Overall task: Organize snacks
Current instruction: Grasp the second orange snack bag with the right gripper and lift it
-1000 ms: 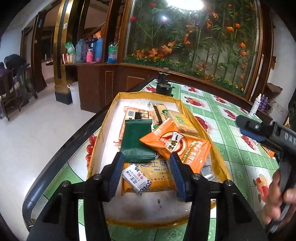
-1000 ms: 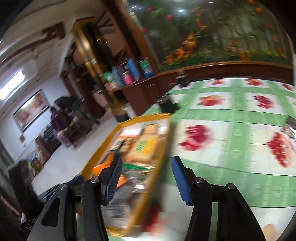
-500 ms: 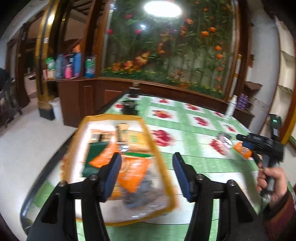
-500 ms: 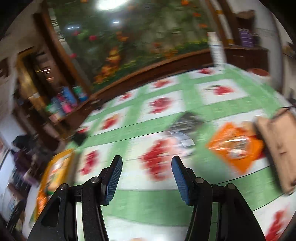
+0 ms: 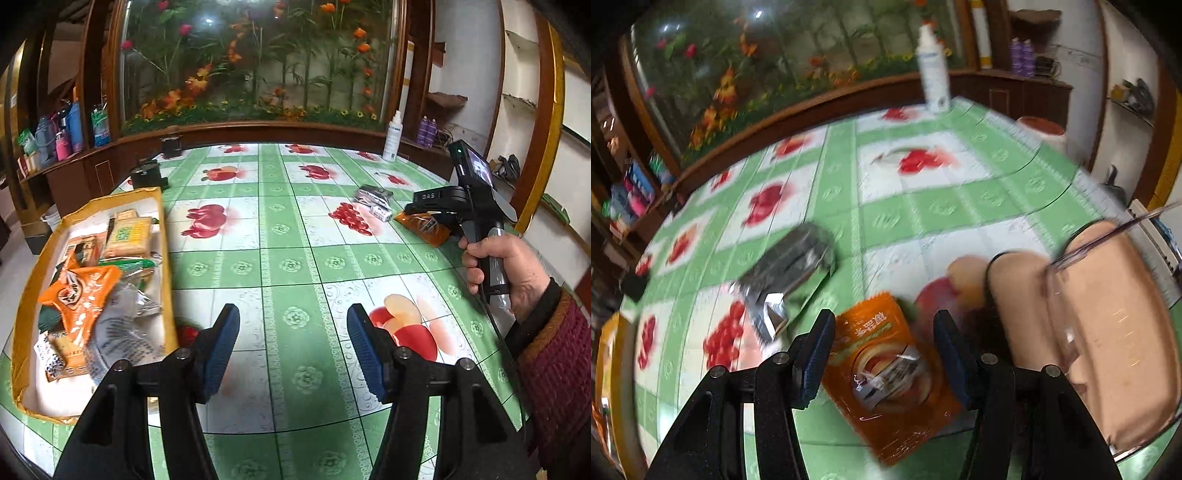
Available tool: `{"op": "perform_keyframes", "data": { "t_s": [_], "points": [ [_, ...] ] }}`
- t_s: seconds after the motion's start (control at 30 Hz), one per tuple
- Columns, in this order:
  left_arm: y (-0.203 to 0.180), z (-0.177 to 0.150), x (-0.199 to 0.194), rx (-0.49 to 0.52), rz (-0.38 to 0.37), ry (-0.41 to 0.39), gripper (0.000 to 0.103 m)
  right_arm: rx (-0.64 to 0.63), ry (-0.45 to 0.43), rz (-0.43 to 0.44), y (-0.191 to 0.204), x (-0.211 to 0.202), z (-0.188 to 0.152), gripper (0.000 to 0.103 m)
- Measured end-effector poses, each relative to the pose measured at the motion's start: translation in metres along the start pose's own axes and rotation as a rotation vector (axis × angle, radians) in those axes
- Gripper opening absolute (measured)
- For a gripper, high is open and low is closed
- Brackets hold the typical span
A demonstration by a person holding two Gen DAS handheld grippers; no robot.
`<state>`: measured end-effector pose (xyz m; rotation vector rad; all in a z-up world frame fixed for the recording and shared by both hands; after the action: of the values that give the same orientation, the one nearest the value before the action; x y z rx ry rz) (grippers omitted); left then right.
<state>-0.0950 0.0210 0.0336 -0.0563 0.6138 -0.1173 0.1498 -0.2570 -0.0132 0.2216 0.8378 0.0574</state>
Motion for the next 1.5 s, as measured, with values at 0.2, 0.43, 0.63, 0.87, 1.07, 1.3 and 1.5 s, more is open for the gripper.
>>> {"op": "perform_keyframes", "data": {
  "t_s": [0.2, 0.43, 0.63, 0.87, 1.07, 1.3, 1.5],
  "points": [
    [0.005, -0.003, 0.009, -0.028, -0.002, 0.027, 0.06, -0.018, 0.095, 0.256, 0.042, -0.012, -0.026, 0.06],
    [0.013, -0.005, 0.016, -0.068, -0.054, 0.048, 0.06, -0.031, 0.037, 0.216, 0.055, -0.01, -0.01, 0.06],
    [0.017, -0.007, 0.016, -0.097, -0.088, 0.051, 0.06, -0.064, 0.031, 0.224, 0.078, 0.01, 0.004, 0.06],
    [0.013, -0.007, 0.015, -0.083, -0.104, 0.056, 0.06, -0.09, 0.081, 0.277, 0.103, 0.032, -0.002, 0.029],
    [0.012, -0.007, 0.016, -0.08, -0.109, 0.059, 0.06, -0.117, 0.205, 0.565, 0.121, -0.003, -0.03, 0.03],
    [0.01, -0.007, 0.017, -0.075, -0.108, 0.06, 0.06, -0.139, 0.039, 0.29, 0.072, -0.013, -0.01, 0.058],
    [0.012, -0.007, 0.016, -0.083, -0.11, 0.057, 0.06, -0.107, 0.094, 0.243, 0.056, -0.003, -0.014, 0.058]
  ]
}}
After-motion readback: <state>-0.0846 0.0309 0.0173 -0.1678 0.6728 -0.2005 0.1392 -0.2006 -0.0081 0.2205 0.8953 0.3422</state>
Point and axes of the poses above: each gripper's, at about its wrist camera, not at the fingertips, and x roughly the way its jaws point, y to its left, z to its top, the point moved 3 cm from there along x, roughly the way its jaws point, and after that the axes turned 4 degrees about -y, right-handed, at the moved point
